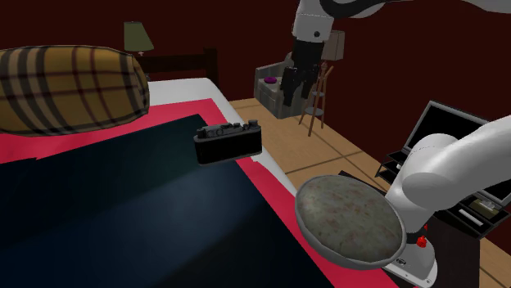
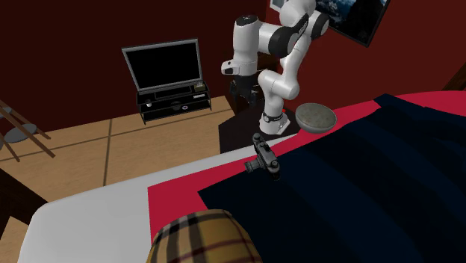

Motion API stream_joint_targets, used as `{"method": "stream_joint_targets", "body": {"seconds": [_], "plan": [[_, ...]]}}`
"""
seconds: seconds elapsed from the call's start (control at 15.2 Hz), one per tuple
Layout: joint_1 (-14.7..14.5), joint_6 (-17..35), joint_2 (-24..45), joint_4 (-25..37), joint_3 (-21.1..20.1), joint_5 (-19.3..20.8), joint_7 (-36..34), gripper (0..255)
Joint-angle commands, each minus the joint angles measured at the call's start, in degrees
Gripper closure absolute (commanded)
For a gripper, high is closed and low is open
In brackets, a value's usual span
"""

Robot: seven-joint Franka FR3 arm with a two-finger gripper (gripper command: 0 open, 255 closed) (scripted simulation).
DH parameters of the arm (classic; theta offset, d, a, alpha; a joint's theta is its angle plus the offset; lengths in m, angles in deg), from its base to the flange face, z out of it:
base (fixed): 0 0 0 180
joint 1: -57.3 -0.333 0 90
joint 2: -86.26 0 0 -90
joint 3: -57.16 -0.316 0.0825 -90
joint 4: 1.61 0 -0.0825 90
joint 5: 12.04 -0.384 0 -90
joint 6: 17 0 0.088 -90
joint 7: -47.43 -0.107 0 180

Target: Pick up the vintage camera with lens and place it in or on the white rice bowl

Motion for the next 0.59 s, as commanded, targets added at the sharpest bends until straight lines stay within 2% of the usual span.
{"method": "stream_joint_targets", "body": {"seconds": [0.0,0.53], "plan": [[-0.1,0.68,4.32,2.65,-2.55,-1.34,-4.43,0],[0.0,2.81,21.64,14.25,-10.2,-3.23,-20.18,0]]}}
